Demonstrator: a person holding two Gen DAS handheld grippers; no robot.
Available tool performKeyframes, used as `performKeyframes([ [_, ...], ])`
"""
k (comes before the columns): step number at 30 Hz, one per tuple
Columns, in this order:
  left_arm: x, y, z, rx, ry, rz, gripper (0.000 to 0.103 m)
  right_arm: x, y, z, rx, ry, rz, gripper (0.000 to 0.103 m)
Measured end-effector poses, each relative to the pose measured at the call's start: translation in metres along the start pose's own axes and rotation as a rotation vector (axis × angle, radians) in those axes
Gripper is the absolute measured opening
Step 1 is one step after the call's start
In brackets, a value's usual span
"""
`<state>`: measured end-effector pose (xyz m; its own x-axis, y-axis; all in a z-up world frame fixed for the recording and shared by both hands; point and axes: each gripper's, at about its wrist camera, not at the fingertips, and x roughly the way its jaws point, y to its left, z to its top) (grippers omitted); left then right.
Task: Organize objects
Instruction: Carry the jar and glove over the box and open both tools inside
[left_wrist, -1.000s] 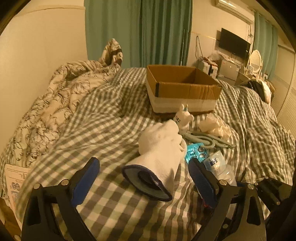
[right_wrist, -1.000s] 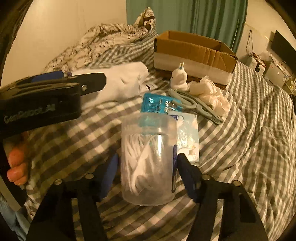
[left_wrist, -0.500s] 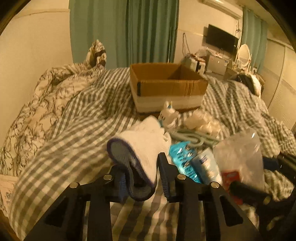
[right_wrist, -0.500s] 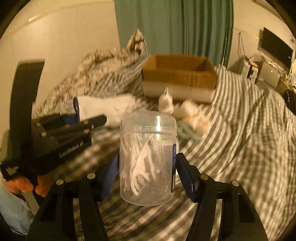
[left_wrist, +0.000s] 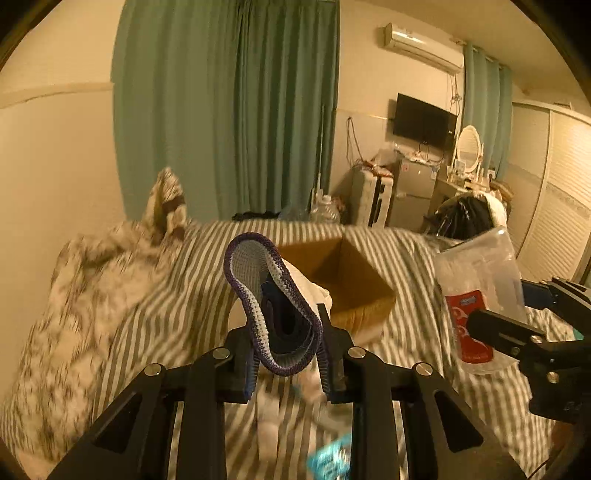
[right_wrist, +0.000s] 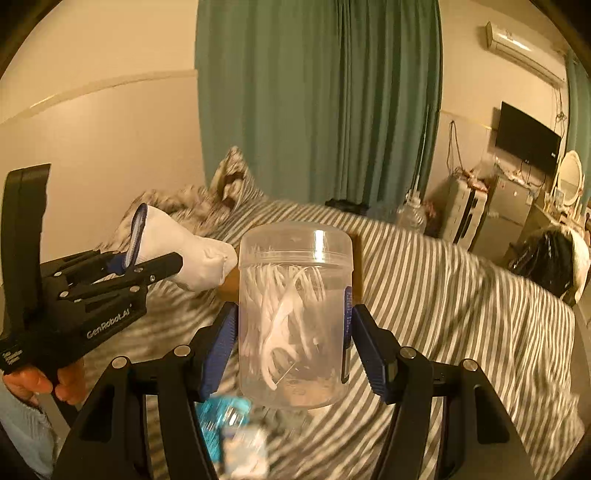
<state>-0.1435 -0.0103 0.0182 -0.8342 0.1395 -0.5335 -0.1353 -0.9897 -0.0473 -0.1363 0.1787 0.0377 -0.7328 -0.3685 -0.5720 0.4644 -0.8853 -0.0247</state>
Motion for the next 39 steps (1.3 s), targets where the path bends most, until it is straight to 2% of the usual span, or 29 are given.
performKeyframes([
  [4,0.043,-0.005,0.032,0.027,0.006,0.014,0.026,0.039,-0.015,0.032,0.023,0.002,0.004,0.062],
  [9,0.106,-0.001,0.042,0.035,0.071,0.026,0.026,0.108,-0.03,0.054,0.041,0.051,0.012,0.062],
  [12,0.143,0.003,0.036,0.028,0.105,0.028,0.026,0.146,-0.041,0.055,0.071,0.077,0.016,0.062],
  [17,0.181,0.011,0.011,0.011,0.115,0.035,0.026,0.189,-0.064,0.04,0.136,0.099,0.041,0.062],
  [21,0.19,0.007,0.005,0.044,0.128,-0.004,0.026,0.218,-0.069,0.031,0.157,0.135,0.056,0.062],
  [23,0.187,0.001,0.002,0.075,0.105,-0.006,0.029,0.223,-0.072,0.031,0.172,0.137,0.052,0.062],
  [24,0.186,0.0,0.001,0.085,0.1,-0.008,0.03,0.223,-0.072,0.03,0.176,0.136,0.05,0.062],
  [25,0.185,-0.001,-0.001,0.094,0.099,-0.007,0.036,0.219,-0.072,0.031,0.185,0.128,0.044,0.066],
  [26,0.183,-0.002,-0.003,0.098,0.103,-0.006,0.052,0.215,-0.071,0.032,0.193,0.118,0.035,0.071],
  [28,0.174,0.0,-0.006,0.085,0.093,-0.002,0.073,0.196,-0.072,0.034,0.211,0.073,0.016,0.084],
  [29,0.167,0.002,-0.007,0.073,0.08,-0.003,0.079,0.187,-0.071,0.035,0.217,0.054,0.013,0.085],
  [33,0.137,0.011,-0.007,0.032,0.049,0.003,0.083,0.139,-0.063,0.04,0.211,0.015,-0.015,0.088],
  [35,0.122,0.015,-0.002,0.008,0.028,0.015,0.09,0.118,-0.054,0.042,0.189,0.005,-0.032,0.088],
  [39,0.092,0.015,0.007,-0.014,-0.022,0.035,0.09,0.075,-0.037,0.044,0.145,-0.023,-0.041,0.088],
])
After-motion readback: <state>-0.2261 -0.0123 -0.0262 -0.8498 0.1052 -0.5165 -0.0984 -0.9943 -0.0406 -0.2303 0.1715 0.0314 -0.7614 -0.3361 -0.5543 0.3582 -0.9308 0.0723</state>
